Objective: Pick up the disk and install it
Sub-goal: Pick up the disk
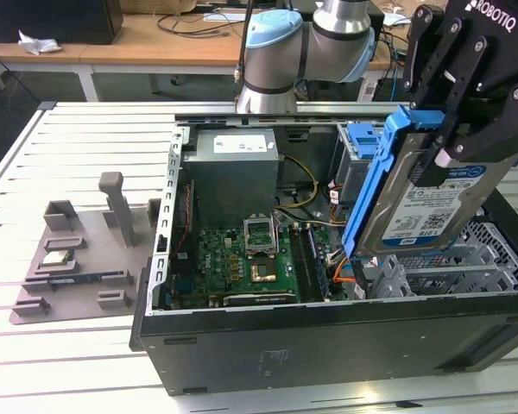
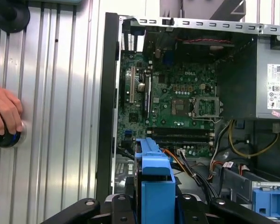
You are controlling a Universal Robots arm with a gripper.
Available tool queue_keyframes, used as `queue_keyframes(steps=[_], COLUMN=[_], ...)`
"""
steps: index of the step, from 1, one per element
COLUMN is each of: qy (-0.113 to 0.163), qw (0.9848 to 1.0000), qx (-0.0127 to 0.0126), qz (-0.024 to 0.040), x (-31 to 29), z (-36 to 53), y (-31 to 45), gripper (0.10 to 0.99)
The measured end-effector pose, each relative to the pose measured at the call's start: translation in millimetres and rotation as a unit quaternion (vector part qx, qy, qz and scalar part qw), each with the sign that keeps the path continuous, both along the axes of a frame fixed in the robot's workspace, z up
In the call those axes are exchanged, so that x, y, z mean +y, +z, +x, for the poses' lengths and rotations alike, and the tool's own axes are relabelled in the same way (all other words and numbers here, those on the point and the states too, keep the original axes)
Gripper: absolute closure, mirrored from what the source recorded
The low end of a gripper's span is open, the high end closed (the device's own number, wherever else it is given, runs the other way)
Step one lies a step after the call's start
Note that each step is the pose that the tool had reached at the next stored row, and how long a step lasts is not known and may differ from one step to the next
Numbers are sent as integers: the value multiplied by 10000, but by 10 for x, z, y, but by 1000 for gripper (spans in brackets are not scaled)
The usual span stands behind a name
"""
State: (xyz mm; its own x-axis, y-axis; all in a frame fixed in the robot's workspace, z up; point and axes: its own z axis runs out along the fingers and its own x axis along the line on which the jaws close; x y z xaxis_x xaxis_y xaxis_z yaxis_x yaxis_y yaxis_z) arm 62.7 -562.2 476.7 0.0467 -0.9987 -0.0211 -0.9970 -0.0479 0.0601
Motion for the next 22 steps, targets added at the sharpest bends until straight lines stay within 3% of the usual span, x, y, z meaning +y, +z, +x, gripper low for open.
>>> queue_keyframes(steps=[8,15,17,20,22], qy=[-1,0,0,0,-11], qw=[10000,10000,10000,10000,10000], qx=[5,25,35,37,38], qz=[0,0,-1,6,65], x=[-13,-13,-7,10,17], z=[140,482,615,687,721], y=[-79,-189,-226,-235,-241], gripper=[718,718,718,718,718])
